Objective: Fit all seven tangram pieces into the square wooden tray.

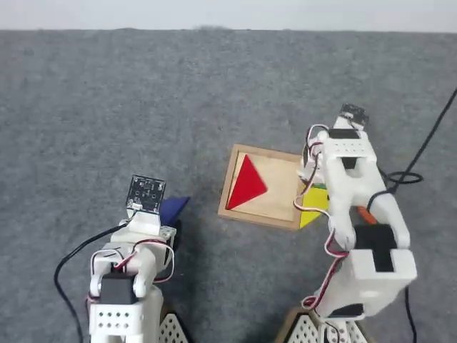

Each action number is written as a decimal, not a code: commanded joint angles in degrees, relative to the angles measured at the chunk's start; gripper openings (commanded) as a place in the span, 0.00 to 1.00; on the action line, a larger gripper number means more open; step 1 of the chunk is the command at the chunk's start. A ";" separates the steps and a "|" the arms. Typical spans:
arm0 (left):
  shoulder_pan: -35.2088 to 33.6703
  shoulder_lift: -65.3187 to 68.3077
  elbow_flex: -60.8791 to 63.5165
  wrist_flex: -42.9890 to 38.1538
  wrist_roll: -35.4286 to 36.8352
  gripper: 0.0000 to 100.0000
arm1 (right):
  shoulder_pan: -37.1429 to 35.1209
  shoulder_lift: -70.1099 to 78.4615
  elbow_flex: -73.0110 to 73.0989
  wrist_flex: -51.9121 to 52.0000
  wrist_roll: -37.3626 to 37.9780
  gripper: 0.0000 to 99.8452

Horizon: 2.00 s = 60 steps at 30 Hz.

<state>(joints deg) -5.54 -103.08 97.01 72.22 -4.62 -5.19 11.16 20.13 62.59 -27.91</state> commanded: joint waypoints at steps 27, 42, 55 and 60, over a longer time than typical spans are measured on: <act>0.26 -1.05 -0.57 0.09 0.62 0.20 | 1.36 10.42 -5.19 9.45 1.14 0.29; 0.26 -1.05 -0.57 0.09 0.62 0.20 | 14.20 10.77 -18.55 10.15 2.37 0.28; 0.26 -1.05 -0.57 0.09 0.62 0.20 | 4.18 3.91 -19.87 19.91 3.43 0.23; 0.26 -1.05 -0.57 0.09 0.62 0.20 | -1.98 2.68 -11.78 11.65 0.62 0.26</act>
<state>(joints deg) -5.54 -103.08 97.01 72.22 -4.62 -4.57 18.20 5.89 77.98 -26.07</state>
